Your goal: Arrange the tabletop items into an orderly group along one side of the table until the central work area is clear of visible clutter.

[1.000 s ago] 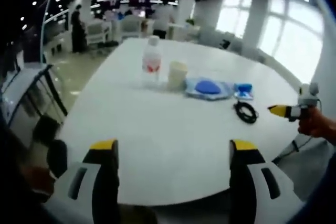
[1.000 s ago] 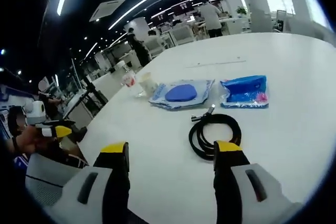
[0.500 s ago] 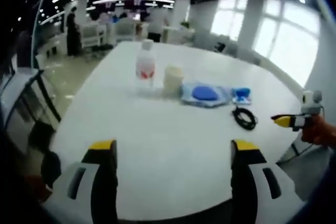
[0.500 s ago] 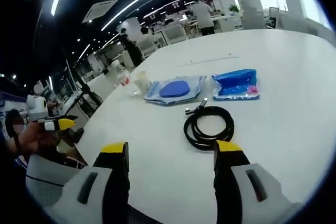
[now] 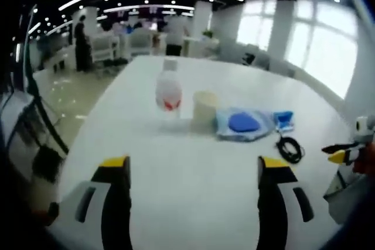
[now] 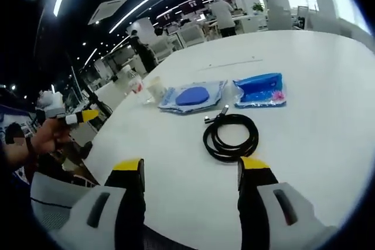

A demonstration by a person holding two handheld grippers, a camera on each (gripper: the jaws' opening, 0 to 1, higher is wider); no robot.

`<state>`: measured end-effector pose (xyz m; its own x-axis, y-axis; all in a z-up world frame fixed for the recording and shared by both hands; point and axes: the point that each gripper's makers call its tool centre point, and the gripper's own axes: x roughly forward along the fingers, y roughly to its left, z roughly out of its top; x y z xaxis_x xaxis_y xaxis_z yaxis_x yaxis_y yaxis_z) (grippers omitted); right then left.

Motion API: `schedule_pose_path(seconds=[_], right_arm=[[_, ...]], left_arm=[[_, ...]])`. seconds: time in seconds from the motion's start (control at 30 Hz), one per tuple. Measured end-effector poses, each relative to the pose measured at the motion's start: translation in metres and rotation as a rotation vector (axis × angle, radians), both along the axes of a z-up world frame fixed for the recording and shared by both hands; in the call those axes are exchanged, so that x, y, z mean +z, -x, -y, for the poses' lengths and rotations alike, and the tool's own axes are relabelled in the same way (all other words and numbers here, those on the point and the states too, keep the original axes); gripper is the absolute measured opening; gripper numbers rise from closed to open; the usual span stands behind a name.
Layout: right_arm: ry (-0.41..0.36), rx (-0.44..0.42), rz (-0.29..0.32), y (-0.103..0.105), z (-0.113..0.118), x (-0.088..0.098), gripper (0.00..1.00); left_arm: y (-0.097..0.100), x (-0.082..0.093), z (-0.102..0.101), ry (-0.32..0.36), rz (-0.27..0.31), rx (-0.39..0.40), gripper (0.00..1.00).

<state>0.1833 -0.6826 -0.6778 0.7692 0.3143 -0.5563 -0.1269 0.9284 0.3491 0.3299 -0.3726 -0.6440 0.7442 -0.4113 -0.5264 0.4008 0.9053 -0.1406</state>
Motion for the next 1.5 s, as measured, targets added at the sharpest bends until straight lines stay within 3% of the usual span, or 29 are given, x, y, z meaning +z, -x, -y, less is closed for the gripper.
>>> schedule_pose_path(seconds=[0.37,0.73,0.93,1.03,1.13,1.3,1.43,1.5], right_arm=[[0.001,-0.027,-0.02,0.004,0.004,-0.004,0.64],[-0.018,-0.071,-0.03,0.005,0.013,-0.006,0.63],[-0.017,-0.072,-0.026,0.005,0.014,-0.006,0.63],[-0.019,-0.085,-0.028,0.006,0.017,-0.006,0.63],[-0.028,-0.099,-0.03,0.005,0.021,-0.007,0.63],[-0.031,-0.102,-0.038,0.005,0.02,-0.009,0.63],[-0.031,-0.1,-0.048,0.007,0.019,-0.01,0.62],[-0.031,-0.105,-0.049,0.006,0.021,-0.01,0.62]], left_arm=[[-0.076,0.003,0.005,-0.001,0.046,0.055,0.81],[-0.135,0.001,0.026,0.069,0.061,0.216,0.78],[-0.162,-0.007,0.019,0.097,0.054,0.352,0.7],[-0.174,-0.006,0.02,0.107,0.06,0.372,0.64],[-0.182,-0.01,0.031,0.119,0.044,0.36,0.65],[-0.191,-0.011,0.034,0.082,0.061,0.392,0.6],[-0.194,-0.014,0.026,0.018,0.058,0.425,0.42],[-0.196,-0.012,0.029,0.114,0.055,0.431,0.42]])
